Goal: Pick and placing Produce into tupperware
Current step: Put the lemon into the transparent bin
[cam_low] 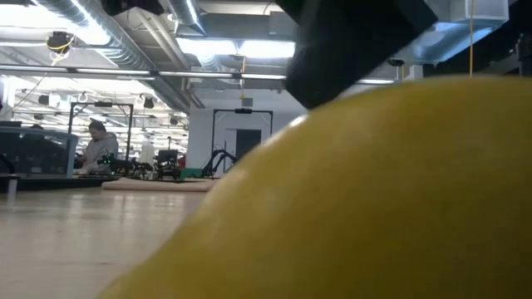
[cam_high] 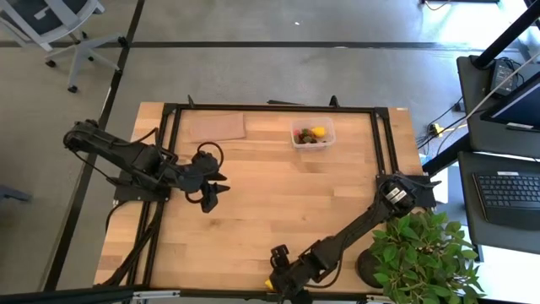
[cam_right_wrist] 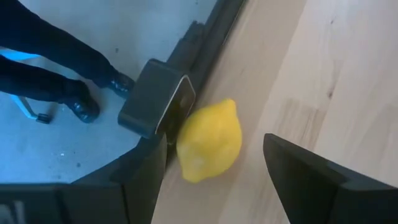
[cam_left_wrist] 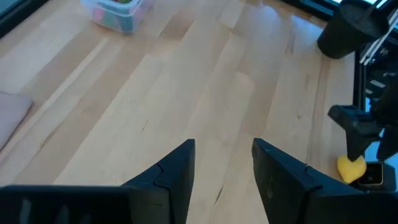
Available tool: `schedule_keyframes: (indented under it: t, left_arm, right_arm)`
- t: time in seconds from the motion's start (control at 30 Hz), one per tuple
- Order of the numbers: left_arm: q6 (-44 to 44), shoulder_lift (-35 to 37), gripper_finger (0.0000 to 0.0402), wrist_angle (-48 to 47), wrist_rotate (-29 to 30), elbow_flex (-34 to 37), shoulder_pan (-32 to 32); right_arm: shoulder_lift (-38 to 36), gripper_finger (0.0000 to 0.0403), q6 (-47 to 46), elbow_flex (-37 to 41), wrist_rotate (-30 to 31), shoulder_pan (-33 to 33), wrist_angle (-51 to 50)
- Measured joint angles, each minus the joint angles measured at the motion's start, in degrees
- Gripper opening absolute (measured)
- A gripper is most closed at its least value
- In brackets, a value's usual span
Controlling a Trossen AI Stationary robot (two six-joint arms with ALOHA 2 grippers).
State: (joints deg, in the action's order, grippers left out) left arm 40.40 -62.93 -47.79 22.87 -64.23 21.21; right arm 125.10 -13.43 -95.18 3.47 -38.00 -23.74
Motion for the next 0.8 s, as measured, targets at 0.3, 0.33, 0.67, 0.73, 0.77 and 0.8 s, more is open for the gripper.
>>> schedule_keyframes:
  t: [0.3,0.33,0.67,0.73,0.77,0.8]
  left_arm:
    - [0.0,-1.9,0.0155,0.2,0.0,0.0,0.0]
    - [0.0,-2.2,0.0156,0.2,0.0,0.0,0.0]
    - [1.3,-2.9,0.0158,0.2,0.0,0.0,0.0]
    - [1.4,-2.9,0.0155,0.2,0.0,0.0,0.0]
    - [1.4,-2.9,0.0153,0.2,0.0,0.0,0.0]
    - [1.4,-2.9,0.0152,0.2,0.0,0.0,0.0]
  right_arm:
    - [0.0,0.0268,0.7,0.0,1.5,0.2,2.0]
    - [0.1,0.0268,1.4,0.0,1.5,0.2,2.8]
    - [3.1,0.0268,1.7,0.0,1.4,0.4,5.5]
    - [3.2,0.0268,1.7,0.0,1.4,0.4,5.5]
    - [3.2,0.0268,1.7,0.0,1.4,0.5,5.5]
    - [3.2,0.0268,1.7,0.0,1.3,0.6,5.3]
